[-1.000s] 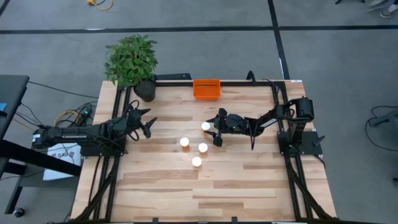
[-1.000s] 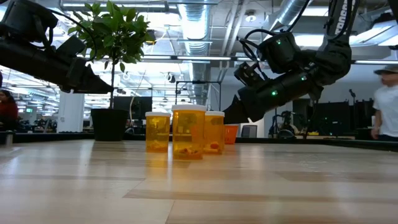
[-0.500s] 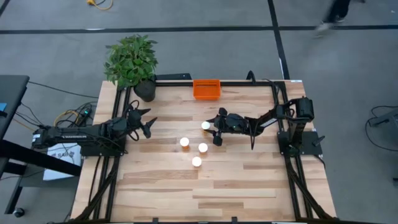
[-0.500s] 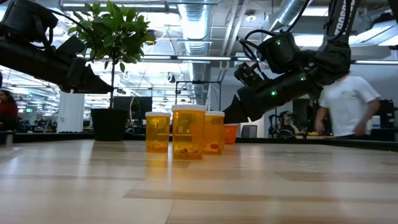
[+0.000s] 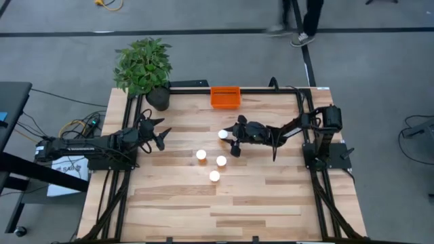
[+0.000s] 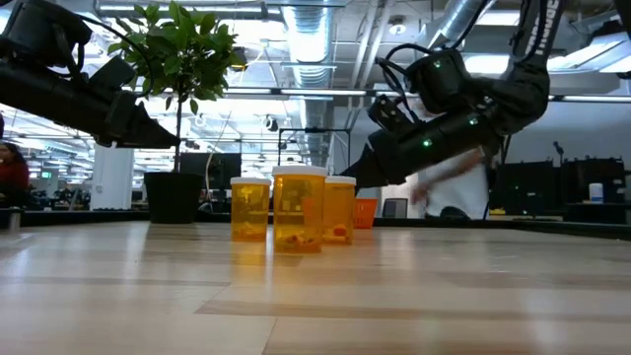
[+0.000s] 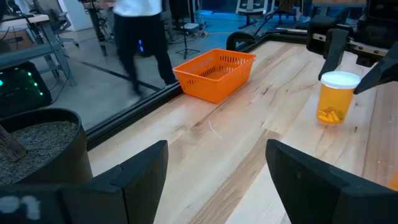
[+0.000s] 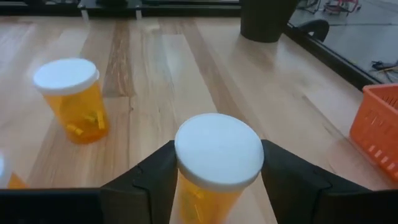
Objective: Pick and place pill bottles into a basket
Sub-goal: Put the orange pill bottle into the orange bin
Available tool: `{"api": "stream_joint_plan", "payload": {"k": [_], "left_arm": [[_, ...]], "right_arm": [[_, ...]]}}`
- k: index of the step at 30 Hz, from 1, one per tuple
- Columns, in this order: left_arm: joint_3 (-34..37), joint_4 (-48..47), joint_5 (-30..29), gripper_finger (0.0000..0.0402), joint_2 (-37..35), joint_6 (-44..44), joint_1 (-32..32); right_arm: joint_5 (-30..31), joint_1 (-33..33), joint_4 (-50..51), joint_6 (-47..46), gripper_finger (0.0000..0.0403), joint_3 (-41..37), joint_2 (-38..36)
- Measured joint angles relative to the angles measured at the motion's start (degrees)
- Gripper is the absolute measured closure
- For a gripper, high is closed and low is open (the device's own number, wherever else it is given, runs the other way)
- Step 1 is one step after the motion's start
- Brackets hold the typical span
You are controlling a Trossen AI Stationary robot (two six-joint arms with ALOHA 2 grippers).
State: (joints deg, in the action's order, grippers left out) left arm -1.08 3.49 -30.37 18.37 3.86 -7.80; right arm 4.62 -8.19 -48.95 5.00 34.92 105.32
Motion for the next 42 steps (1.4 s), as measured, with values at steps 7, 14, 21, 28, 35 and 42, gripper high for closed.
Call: {"api": "stream_joint_plan", "payload": {"k": [7, 14, 21, 28, 35, 42], "left_arm": [[0.00, 0.00, 0.01, 0.0139, 0.00, 0.01, 0.01], [0.00, 0.00, 0.02, 0.0139, 0.00, 0.00, 0.01], [0.00, 0.00, 0.01, 0.0139, 0.00, 0.00, -0.01], [0.00, 0.00, 0.01, 0.0139, -0.01, 0.00, -0.02], [0.00, 0.00, 0.00, 0.0139, 0.00, 0.00, -0.02], [0.00, 0.01, 0.02, 0.0139, 0.00, 0.00, 0.00]], "right_arm": [[-0.04, -1.37, 0.76, 0.03, 0.0190, 1.70, 0.00], [-0.19, -3.49, 2.80, 0.82, 0.0207, 3.37, -0.93], [-0.20, -5.75, 8.63, 2.53, 0.0199, 4.71, -4.94], [-0.21, -7.49, 15.60, 5.58, 0.0204, 6.72, -10.63], [-0.56, -9.86, 20.38, 7.00, 0.0199, 9.11, -15.37], [-5.81, -14.68, 24.95, 7.51, 0.0200, 11.98, -17.18]]}}
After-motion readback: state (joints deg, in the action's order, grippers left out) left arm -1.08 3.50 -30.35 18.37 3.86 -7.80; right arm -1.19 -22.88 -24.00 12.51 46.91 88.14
